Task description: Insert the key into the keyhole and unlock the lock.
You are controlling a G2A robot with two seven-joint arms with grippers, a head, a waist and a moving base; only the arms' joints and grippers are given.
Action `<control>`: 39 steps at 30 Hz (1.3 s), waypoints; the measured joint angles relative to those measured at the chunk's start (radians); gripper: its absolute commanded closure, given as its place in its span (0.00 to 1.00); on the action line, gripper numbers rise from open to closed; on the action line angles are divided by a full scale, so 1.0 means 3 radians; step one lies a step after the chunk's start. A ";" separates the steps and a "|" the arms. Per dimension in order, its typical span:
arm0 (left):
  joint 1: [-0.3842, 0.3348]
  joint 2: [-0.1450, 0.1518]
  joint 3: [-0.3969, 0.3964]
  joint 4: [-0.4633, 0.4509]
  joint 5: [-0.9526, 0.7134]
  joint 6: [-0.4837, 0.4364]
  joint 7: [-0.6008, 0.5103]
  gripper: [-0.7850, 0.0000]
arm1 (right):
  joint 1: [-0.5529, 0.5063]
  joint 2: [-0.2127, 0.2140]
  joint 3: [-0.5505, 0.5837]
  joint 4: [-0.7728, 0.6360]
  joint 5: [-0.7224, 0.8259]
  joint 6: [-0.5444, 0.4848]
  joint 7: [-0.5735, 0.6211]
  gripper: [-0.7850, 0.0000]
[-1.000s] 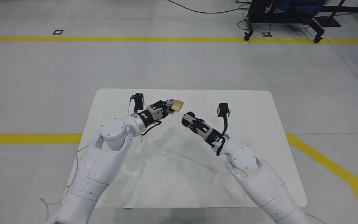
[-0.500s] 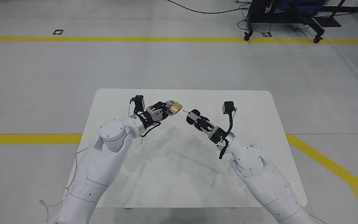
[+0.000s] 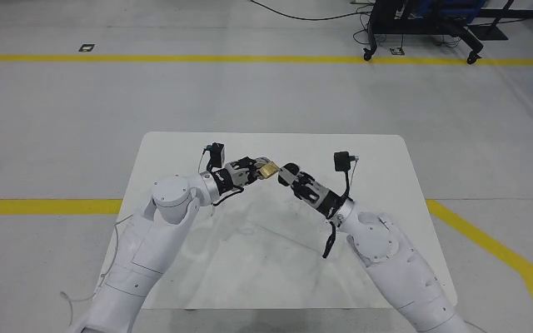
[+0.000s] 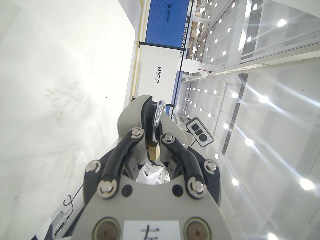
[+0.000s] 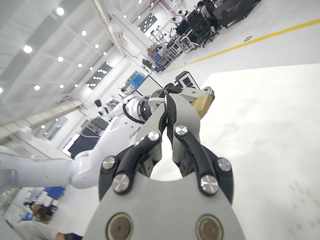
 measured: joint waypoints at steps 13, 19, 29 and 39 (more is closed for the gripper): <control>-0.0028 -0.0006 0.0026 0.0038 -0.0008 0.0012 -0.0020 1.00 | -0.0178 -0.0041 -0.0107 -0.0203 -0.1625 0.0654 -0.0941 1.00; -0.0036 -0.0011 0.0031 0.0053 -0.0018 0.0017 0.0021 1.00 | -0.0208 -0.0068 -0.0234 -0.0208 -0.2121 0.0928 -0.1071 1.00; -0.0031 -0.0013 0.0014 0.0058 -0.0049 0.0006 0.0058 1.00 | -0.0198 -0.0098 -0.0321 -0.0172 -0.2449 0.1112 -0.0950 1.00; -0.0005 -0.0008 -0.0017 -0.0002 0.0007 -0.0193 0.0062 1.00 | -0.0354 -0.0068 -0.0003 -0.0209 -0.0705 0.0287 -0.0122 1.00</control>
